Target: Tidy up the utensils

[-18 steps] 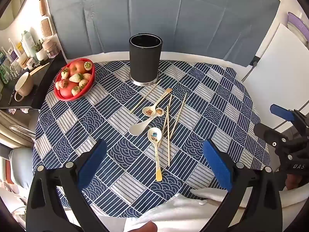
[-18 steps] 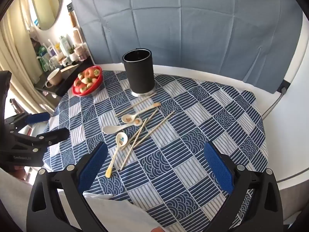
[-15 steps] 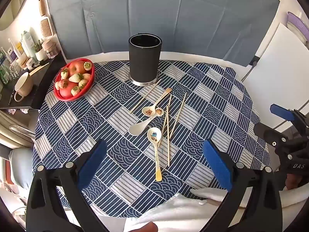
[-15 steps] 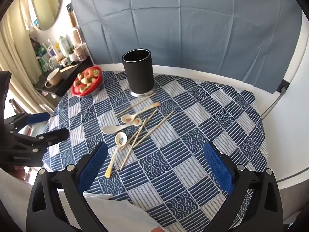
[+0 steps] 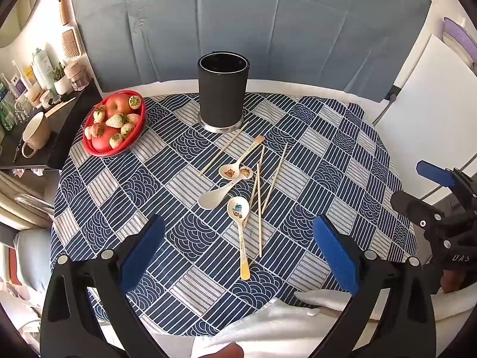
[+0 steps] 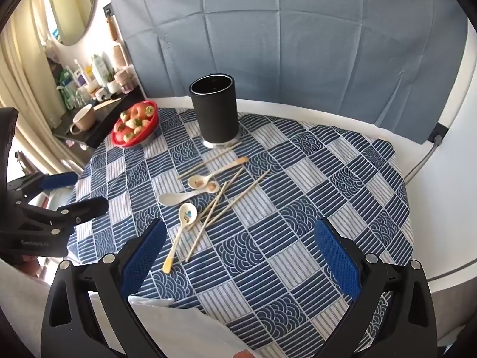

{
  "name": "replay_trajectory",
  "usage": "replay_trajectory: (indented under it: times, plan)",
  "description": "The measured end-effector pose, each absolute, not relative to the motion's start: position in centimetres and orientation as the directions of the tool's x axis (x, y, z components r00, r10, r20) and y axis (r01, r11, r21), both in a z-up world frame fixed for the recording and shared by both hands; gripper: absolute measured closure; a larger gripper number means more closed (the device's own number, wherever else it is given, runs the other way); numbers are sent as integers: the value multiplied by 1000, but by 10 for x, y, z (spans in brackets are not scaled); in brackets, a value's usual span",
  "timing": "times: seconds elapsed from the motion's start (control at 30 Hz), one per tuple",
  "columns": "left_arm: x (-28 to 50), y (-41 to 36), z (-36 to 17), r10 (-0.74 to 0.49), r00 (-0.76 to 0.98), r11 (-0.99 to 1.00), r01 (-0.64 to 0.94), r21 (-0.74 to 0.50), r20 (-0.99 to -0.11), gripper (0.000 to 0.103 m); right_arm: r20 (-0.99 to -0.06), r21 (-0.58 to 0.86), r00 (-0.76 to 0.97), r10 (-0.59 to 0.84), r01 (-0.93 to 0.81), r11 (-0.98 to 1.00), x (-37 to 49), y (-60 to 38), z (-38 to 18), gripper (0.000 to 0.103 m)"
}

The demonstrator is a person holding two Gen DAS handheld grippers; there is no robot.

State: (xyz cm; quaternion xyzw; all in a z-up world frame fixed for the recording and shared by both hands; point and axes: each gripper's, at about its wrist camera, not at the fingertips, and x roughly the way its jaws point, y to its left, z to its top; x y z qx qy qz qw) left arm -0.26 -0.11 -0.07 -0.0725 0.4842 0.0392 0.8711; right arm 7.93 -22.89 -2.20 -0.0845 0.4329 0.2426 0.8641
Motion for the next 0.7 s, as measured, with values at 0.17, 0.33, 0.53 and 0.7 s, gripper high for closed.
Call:
replay_trajectory:
  times: [0.17,0.33,0.53,0.7]
  plan:
    - [-2,-4,-2,0,529,987,-138,-86,-848,6,-787,66,508,350,-495,866,76,-229,-25,8]
    - [0,-2,-3,-2,524,986,-140,-89,-852,6,-791,68,500,352,-500,863,79,-228,-24,8]
    - [-1,-2,-4,-1,522,986,-141,-88,-853,6,-794,66,497,351,-504,861,80,-227,-25,8]
    - [1,-2,-4,-4,520,986,-139,-89,-854,6,-793,65,497,352,-505,861,80,-228,-25,8]
